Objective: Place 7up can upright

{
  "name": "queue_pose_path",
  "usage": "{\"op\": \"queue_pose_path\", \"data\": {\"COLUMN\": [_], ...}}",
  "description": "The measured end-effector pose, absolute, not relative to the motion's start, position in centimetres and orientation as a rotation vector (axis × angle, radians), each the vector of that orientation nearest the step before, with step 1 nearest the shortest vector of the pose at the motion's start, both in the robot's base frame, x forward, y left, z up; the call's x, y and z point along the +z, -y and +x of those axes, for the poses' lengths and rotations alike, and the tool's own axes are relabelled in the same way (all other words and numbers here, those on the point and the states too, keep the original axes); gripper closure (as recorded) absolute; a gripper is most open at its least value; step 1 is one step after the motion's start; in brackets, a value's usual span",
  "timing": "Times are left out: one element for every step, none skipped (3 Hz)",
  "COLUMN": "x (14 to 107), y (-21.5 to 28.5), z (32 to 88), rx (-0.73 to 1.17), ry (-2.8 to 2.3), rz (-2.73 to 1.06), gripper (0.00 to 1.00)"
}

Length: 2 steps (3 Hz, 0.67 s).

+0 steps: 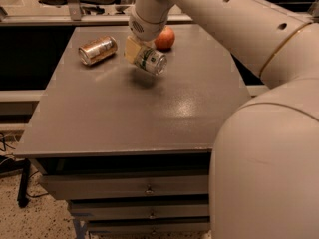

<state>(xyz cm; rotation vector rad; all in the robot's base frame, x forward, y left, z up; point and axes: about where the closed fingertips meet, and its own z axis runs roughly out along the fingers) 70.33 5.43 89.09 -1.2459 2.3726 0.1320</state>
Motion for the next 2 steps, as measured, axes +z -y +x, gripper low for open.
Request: {"op": "queue_pose_path", "data": {"x": [91.08,90.88], "y": [-4.74,-3.96], "z": [70.48,70.67], "rx": [0.211,0.453], "ry": [-2.286,-2.142], "rz": [-1.198,-1.119], "gripper": [1.00,1.00]}}
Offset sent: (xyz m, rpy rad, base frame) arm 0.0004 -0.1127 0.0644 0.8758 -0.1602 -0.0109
